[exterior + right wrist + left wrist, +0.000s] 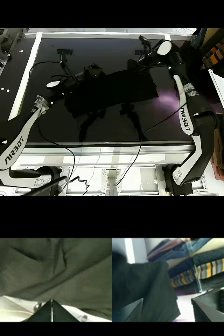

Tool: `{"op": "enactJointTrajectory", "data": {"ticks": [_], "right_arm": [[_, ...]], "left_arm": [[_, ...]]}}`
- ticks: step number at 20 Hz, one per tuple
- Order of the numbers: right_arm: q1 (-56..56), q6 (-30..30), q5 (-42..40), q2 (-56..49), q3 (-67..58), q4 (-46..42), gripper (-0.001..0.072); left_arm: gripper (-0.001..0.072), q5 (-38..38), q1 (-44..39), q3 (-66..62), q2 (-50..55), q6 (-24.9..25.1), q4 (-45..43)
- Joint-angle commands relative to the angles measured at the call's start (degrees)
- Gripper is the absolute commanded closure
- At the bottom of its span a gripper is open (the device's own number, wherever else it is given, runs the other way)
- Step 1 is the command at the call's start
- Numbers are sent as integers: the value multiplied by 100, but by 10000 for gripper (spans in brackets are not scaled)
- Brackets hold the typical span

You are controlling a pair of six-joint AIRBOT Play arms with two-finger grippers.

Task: Fold the clothes and pants, and hang the long-sleeved shirts on hangers.

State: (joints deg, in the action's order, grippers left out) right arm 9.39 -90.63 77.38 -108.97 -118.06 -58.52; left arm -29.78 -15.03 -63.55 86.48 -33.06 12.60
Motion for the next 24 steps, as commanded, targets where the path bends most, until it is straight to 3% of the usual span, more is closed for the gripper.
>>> {"op": "enactJointTrajectory", "data": {"ticks": [1, 6, 10, 20, 22, 24], "right_arm": [[-308, 28, 393, 74, 4, -28, 705], [-319, 28, 479, 74, 4, -2, 705], [-319, 31, 507, 74, 4, -4, 705], [-319, 33, 573, 74, 4, -9, 705], [-319, 35, 557, 74, 4, -13, 705], [-319, 33, 560, 74, 4, -15, 705]], "left_arm": [[19, -72, 26, -17, -17, 4, 114], [18, -120, 774, -15, -151, 219, 48], [8, -105, 1257, -17, -144, 302, -1078], [9, 332, 658, -358, 686, 302, -2424], [22, 334, 553, -616, 927, 299, -2424], [121, 334, 439, -846, 1128, 299, -2472]]}}
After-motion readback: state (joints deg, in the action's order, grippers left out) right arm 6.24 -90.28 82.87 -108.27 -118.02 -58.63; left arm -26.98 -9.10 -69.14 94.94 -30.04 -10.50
